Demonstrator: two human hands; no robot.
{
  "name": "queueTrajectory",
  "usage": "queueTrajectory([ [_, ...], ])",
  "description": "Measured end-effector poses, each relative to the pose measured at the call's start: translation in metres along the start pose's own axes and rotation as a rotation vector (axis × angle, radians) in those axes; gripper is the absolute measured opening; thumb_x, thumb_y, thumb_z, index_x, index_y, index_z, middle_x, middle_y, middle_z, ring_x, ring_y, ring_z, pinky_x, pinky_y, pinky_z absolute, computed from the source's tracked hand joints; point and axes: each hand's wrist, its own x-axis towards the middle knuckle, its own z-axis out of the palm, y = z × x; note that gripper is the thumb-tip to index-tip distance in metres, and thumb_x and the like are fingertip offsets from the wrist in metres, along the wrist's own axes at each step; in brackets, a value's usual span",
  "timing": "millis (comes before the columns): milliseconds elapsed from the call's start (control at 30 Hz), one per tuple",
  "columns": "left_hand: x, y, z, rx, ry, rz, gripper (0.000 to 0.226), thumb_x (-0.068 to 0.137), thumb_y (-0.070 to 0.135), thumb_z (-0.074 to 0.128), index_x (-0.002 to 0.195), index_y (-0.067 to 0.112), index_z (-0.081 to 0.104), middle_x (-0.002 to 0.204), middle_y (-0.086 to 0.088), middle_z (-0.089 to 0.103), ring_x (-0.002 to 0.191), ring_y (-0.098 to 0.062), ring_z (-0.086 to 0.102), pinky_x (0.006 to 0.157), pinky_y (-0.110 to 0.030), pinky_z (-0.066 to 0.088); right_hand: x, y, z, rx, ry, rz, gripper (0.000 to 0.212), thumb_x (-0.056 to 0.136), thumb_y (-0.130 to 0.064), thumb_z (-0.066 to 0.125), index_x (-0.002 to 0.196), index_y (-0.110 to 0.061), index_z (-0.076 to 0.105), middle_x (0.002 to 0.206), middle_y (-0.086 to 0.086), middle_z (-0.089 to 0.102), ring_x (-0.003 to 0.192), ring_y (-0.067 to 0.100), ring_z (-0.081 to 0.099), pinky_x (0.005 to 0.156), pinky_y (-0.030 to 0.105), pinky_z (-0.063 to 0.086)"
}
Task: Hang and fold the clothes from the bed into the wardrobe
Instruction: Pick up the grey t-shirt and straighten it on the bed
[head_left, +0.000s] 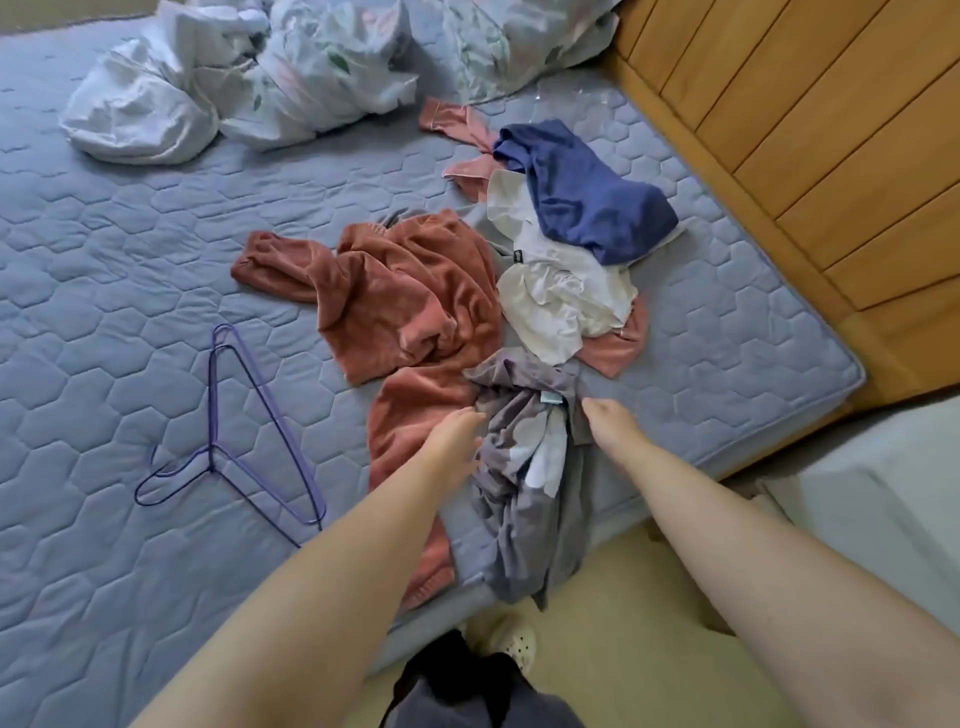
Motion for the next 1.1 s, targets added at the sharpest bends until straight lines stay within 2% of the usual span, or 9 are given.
queueTrajectory([
  [100, 0.036, -0.021, -0.006, 0.142, 0.035, -0.009, 0.022, 0.096, 0.002, 0.044, 0.08, 0.017, 0.05, 0.084, -0.008, 0.043, 0.071, -0.019, 0.045, 0.06, -0.028, 0.03, 0.012, 0.035, 0.017, -0.033, -0.059, 0.035, 0.024, 0.098, -0.022, 0.043, 0.078, -0.013, 0.053, 0.081, 0.005, 0.052, 0.089, 0.024, 0.05, 0.066, 0.03, 0.03],
  [200, 0.069, -0.045, -0.003, 0.261, 0.063, -0.004, 0.034, 0.094, 0.006, 0.05, 0.128, 0.003, 0.052, 0.12, -0.019, 0.054, 0.113, -0.031, 0.054, 0.088, -0.036, 0.043, 0.032, 0.065, 0.032, -0.012, -0.112, 0.099, 0.047, 0.096, -0.031, 0.05, 0.136, -0.006, 0.044, 0.132, 0.008, 0.052, 0.124, 0.024, 0.047, 0.087, 0.024, 0.031],
  [400, 0.138, -0.06, 0.016, 0.462, 0.118, 0.03, 0.051, 0.093, 0.011, 0.051, 0.143, 0.01, 0.039, 0.138, -0.009, 0.049, 0.115, -0.02, 0.052, 0.085, -0.024, 0.04, 0.108, 0.086, 0.06, -0.157, 0.052, 0.013, 0.071, 0.085, -0.025, 0.064, 0.144, -0.004, 0.031, 0.148, 0.015, 0.034, 0.136, 0.028, 0.033, 0.11, 0.034, 0.028],
  [567, 0.188, -0.093, 0.035, 0.423, 0.223, -0.007, 0.092, 0.086, 0.016, 0.061, 0.152, 0.024, -0.003, 0.114, 0.001, 0.045, 0.094, -0.019, 0.054, 0.072, -0.026, 0.043, 0.171, 0.091, 0.077, -0.393, 0.044, -0.17, 0.105, 0.073, -0.051, 0.07, 0.152, -0.025, 0.005, 0.16, 0.006, 0.005, 0.146, 0.025, 0.01, 0.115, 0.053, 0.013],
  [667, 0.2, -0.12, 0.046, 0.443, 0.213, -0.088, 0.086, 0.083, 0.023, 0.066, 0.151, 0.022, 0.012, 0.122, 0.003, 0.047, 0.095, -0.015, 0.056, 0.073, -0.026, 0.046, 0.198, 0.096, 0.076, -0.429, -0.158, -0.162, 0.105, 0.072, -0.049, 0.071, 0.15, -0.035, 0.003, 0.157, 0.005, 0.016, 0.143, 0.028, 0.019, 0.112, 0.054, 0.021],
  [833, 0.189, -0.142, 0.072, 0.408, -0.085, -0.336, 0.024, 0.085, 0.028, 0.069, 0.103, 0.015, 0.061, 0.083, 0.0, 0.067, 0.065, -0.011, 0.065, 0.055, -0.024, 0.052, 0.21, 0.089, 0.038, -0.137, -0.553, -0.177, 0.05, 0.071, 0.009, 0.067, 0.115, -0.013, 0.064, 0.107, 0.013, 0.068, 0.098, 0.025, 0.063, 0.07, 0.02, 0.052],
  [933, 0.182, -0.134, 0.074, 0.471, -0.057, -0.289, 0.022, 0.084, 0.038, 0.065, 0.098, 0.021, 0.064, 0.095, 0.001, 0.069, 0.08, -0.011, 0.065, 0.071, -0.028, 0.054, 0.218, 0.072, -0.001, -0.1, -1.01, 0.003, 0.041, 0.073, 0.015, 0.067, 0.108, -0.005, 0.064, 0.108, 0.02, 0.068, 0.1, 0.036, 0.065, 0.086, 0.045, 0.054],
  [1000, 0.182, -0.12, 0.065, 0.4, 0.065, -0.284, 0.017, 0.093, 0.029, 0.054, 0.104, 0.019, 0.062, 0.113, -0.002, 0.067, 0.092, -0.014, 0.063, 0.084, -0.032, 0.049, 0.228, 0.066, -0.023, -0.118, -1.221, 0.034, 0.034, 0.08, 0.007, 0.066, 0.112, -0.005, 0.062, 0.109, 0.015, 0.068, 0.103, 0.031, 0.065, 0.089, 0.043, 0.052],
  [1100, 0.186, -0.095, 0.048, 0.46, 0.402, -0.223, 0.036, 0.098, 0.011, 0.045, 0.133, 0.005, 0.045, 0.141, -0.015, 0.048, 0.122, -0.027, 0.051, 0.096, -0.031, 0.039, 0.239, 0.064, -0.032, -0.07, -0.832, -0.052, 0.028, 0.086, -0.008, 0.067, 0.114, -0.009, 0.068, 0.093, -0.002, 0.072, 0.083, 0.007, 0.066, 0.07, 0.012, 0.048],
])
